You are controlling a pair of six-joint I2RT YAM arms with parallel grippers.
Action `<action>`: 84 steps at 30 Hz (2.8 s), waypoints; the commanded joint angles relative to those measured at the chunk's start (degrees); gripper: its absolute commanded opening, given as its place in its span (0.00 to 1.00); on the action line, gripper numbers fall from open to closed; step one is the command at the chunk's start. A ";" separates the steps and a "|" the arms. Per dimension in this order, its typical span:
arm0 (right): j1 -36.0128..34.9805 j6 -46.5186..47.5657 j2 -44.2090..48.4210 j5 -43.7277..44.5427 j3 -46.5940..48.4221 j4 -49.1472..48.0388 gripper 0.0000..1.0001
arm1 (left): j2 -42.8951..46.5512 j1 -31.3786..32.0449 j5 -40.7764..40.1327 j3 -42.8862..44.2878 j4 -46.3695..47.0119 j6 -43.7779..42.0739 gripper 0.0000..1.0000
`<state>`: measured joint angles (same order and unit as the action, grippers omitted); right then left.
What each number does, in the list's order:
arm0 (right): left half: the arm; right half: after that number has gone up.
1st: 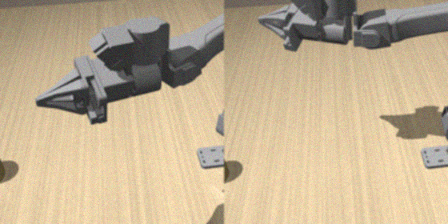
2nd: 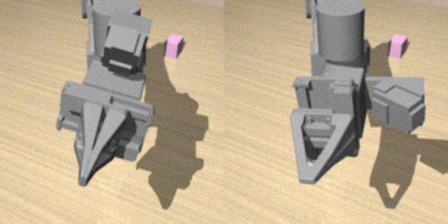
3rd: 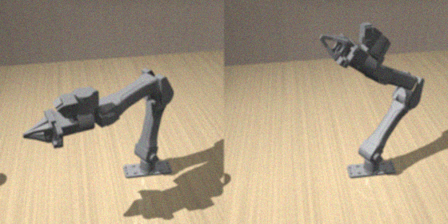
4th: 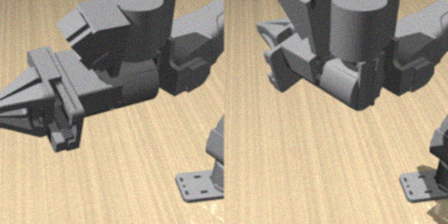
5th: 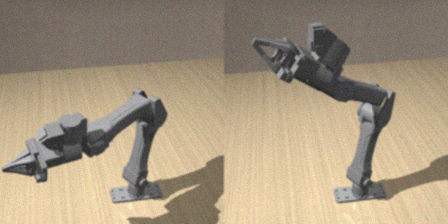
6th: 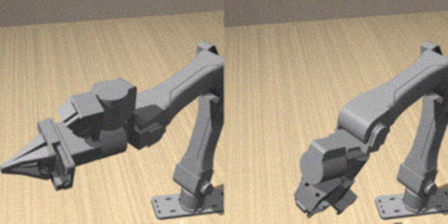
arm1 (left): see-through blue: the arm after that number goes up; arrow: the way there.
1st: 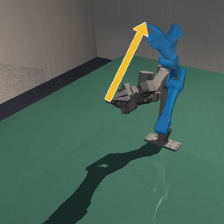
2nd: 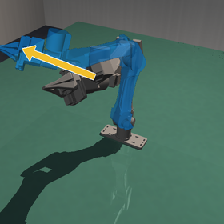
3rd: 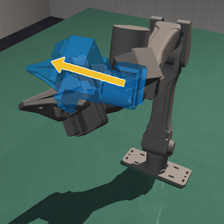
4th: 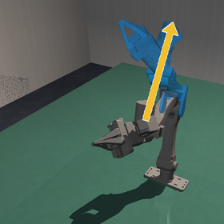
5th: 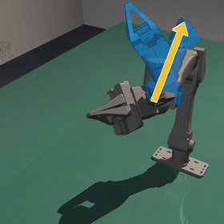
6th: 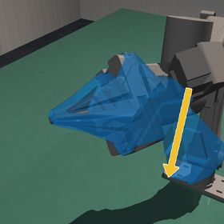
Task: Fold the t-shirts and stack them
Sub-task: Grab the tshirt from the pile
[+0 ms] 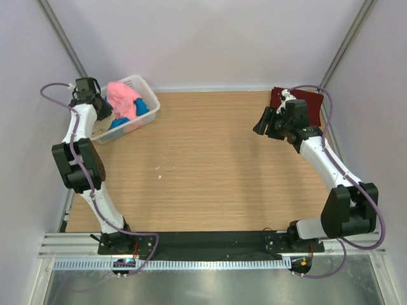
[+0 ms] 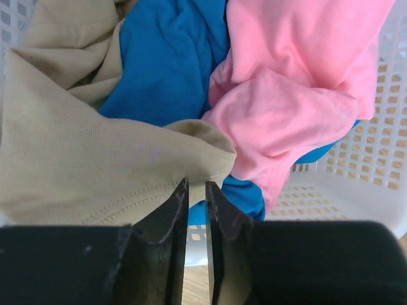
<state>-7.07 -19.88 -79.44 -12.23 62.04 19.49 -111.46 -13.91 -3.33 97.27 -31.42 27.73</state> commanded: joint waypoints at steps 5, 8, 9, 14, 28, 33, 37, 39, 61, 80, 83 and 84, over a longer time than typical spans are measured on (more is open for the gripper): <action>-0.05 -1.13 0.77 -1.75 1.86 -0.59 0.63 | 2.21 -0.24 -3.16 -1.56 -1.10 -1.62 0.40; -0.14 -0.95 1.92 -1.66 0.37 -0.76 0.63 | 0.55 -0.24 -6.24 0.37 -3.03 -2.67 0.70; -0.14 -1.13 2.35 -1.57 -0.51 -1.03 0.63 | 0.28 -0.24 -6.59 0.63 -3.03 -3.11 0.76; -0.13 -1.21 3.06 -1.57 -2.45 -0.59 0.63 | -2.79 -0.06 -6.95 1.16 -3.03 -3.64 0.77; -0.57 -3.67 2.62 -3.94 0.01 4.76 0.59 | 9.75 3.09 -11.26 9.95 -4.62 8.92 0.00; -1.89 -3.50 2.53 -4.82 3.42 11.08 0.59 | 22.74 7.49 -2.57 10.92 -2.43 12.26 0.00; -5.75 -3.15 3.15 -4.03 6.07 15.23 0.60 | 33.57 13.29 0.95 7.86 -0.93 12.88 0.00; -6.81 -3.67 3.85 -3.77 6.51 16.37 0.61 | 39.96 17.84 2.53 5.57 -0.92 13.49 0.00; -8.22 -5.00 13.26 -0.69 -4.03 19.45 0.63 | 62.17 57.30 -1.49 -33.48 1.26 24.23 0.00; -8.31 -4.29 14.67 -0.78 -6.85 20.68 0.65 | 45.55 59.46 -21.61 2.11 2.24 -6.42 0.00; -8.31 -4.20 13.87 -1.39 -5.88 20.68 0.65 | 42.48 52.95 -24.26 12.12 1.45 -9.70 0.00; -8.31 -4.03 13.52 -1.48 -5.53 20.68 0.65 | 41.86 51.72 -24.26 14.50 1.80 -11.80 0.00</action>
<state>-15.05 -24.51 -65.34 -12.60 55.27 40.95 -67.29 41.12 -22.63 104.84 -32.93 24.16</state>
